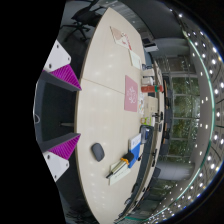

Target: Arrange mouse

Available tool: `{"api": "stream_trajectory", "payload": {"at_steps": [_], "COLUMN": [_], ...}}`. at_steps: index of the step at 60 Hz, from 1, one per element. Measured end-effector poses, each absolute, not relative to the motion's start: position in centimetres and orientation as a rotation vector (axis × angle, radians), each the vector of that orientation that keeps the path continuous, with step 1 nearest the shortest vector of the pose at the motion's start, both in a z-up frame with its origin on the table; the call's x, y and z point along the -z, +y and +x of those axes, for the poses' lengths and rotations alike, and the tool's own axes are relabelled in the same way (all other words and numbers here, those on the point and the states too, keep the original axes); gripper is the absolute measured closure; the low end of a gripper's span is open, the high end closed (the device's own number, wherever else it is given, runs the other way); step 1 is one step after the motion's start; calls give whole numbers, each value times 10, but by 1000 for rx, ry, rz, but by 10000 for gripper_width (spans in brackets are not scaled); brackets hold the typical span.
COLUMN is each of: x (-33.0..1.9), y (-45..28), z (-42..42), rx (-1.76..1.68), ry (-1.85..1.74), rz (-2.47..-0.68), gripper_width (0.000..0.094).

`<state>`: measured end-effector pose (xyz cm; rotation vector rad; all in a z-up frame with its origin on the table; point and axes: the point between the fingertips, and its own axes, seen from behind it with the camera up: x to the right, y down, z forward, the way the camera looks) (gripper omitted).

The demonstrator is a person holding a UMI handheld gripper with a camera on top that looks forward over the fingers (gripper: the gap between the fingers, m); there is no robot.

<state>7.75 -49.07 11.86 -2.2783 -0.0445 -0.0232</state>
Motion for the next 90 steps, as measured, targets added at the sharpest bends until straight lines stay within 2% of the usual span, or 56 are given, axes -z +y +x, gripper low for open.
{"api": "stream_trajectory", "payload": {"at_steps": [5,17,33,49,55,61,81,85,90], "x": [-82,-40,11,9,11,14,8,-8,-45], "y": [-461,-400,-330,-273,-258,-249,-249,-245,-231], "z": [140,229,263,258,259,269,270,268,267], "rx": [64,102,6,-51,-20,82,112,118,126], "ry": [0,78,132,129,126,92,71,90,137], "rz": [-2270,-2250,-2299,-2268,-2265,-2261,-2282,-2264,-2217], "gripper_width": [74,82,82,106,211,453,611,610,609]}}
